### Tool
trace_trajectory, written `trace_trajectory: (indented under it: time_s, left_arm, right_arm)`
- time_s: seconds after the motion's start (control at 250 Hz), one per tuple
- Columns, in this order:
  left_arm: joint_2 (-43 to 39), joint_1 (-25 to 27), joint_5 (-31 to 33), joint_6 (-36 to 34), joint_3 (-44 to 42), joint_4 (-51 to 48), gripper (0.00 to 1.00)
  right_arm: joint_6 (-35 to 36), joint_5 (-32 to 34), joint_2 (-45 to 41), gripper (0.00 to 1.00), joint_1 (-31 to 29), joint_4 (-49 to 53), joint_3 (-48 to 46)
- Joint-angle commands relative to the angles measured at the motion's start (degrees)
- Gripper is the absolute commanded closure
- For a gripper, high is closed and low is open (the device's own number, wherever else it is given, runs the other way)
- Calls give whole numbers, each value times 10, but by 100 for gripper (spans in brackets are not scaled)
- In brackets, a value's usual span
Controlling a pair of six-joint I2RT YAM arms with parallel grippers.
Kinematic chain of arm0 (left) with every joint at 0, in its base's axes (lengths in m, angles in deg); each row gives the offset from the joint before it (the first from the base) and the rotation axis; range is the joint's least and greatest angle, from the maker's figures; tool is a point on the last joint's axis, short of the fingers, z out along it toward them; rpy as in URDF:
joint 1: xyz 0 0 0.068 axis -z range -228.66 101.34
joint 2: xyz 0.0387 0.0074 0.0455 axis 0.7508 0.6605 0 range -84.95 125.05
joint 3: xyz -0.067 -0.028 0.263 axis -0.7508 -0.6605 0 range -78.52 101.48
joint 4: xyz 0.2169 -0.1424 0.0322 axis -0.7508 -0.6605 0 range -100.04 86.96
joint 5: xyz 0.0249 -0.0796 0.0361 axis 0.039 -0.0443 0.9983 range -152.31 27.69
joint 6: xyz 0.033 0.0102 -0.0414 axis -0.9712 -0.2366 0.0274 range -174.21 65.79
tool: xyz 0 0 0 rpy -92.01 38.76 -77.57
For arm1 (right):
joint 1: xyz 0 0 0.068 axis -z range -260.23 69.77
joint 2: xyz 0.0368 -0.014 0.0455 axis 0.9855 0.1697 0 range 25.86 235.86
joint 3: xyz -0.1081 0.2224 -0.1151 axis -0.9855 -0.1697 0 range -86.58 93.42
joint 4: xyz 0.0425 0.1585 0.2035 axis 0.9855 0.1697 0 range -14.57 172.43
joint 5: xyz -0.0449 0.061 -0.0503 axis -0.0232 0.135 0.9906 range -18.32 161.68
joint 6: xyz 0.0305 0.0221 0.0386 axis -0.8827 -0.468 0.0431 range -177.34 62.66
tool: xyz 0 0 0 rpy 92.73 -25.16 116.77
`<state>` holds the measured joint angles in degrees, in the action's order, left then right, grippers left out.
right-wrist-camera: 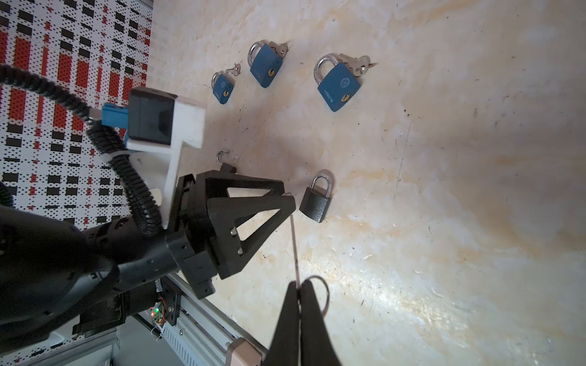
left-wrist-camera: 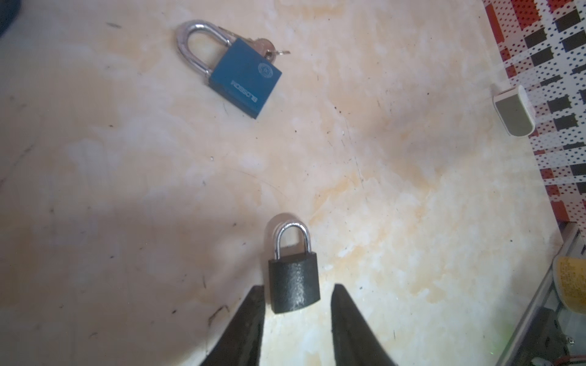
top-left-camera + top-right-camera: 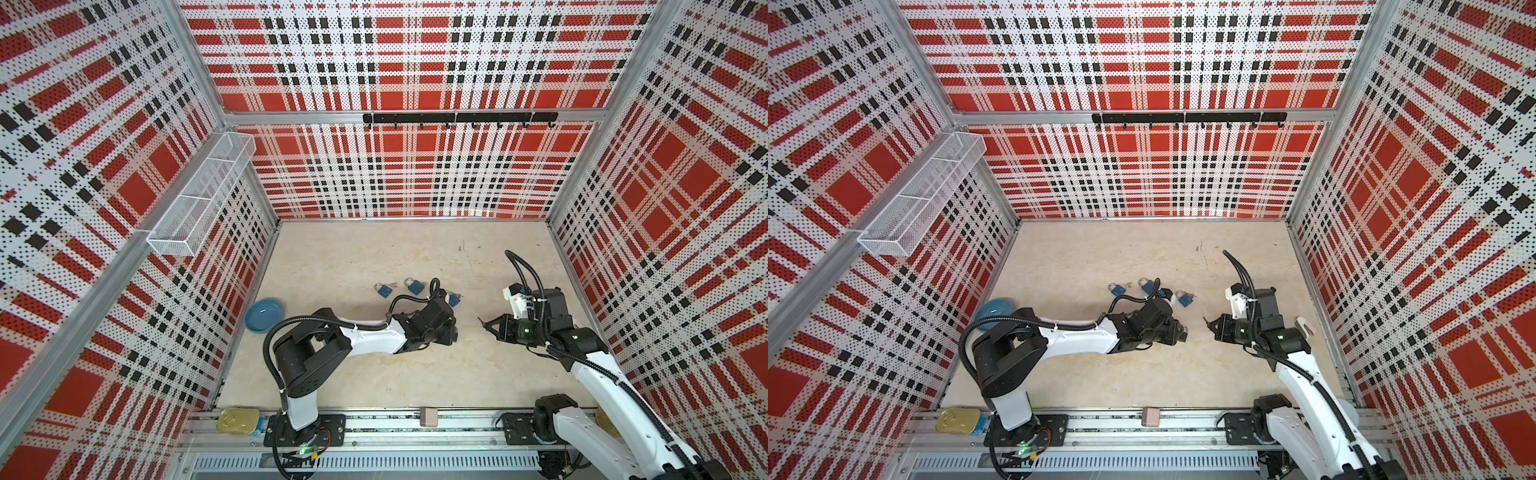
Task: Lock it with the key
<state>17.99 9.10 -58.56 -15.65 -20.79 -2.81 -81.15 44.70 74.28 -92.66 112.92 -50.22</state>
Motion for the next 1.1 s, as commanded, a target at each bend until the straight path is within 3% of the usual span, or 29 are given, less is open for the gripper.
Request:
trace_trajectory:
  time_s: [0.0, 0.364, 0.584, 1.096]
  left_arm:
    - [-48, -7, 47, -15, -11, -14, 61]
    - [-179, -31, 85, -32, -73, -63, 61]
    - [-245, -57, 95, -32, -111, -76, 61]
    - [-303, -77, 111, -27, -153, -86, 60]
  right_arm:
    - [-9, 33, -11, 100, -18, -7, 10]
    - [-128, 136, -29, 100, -101, -104, -65]
    - [-174, 190, 21, 100, -150, -182, -111]
    - [-219, 208, 150, 100, -173, -328, -141]
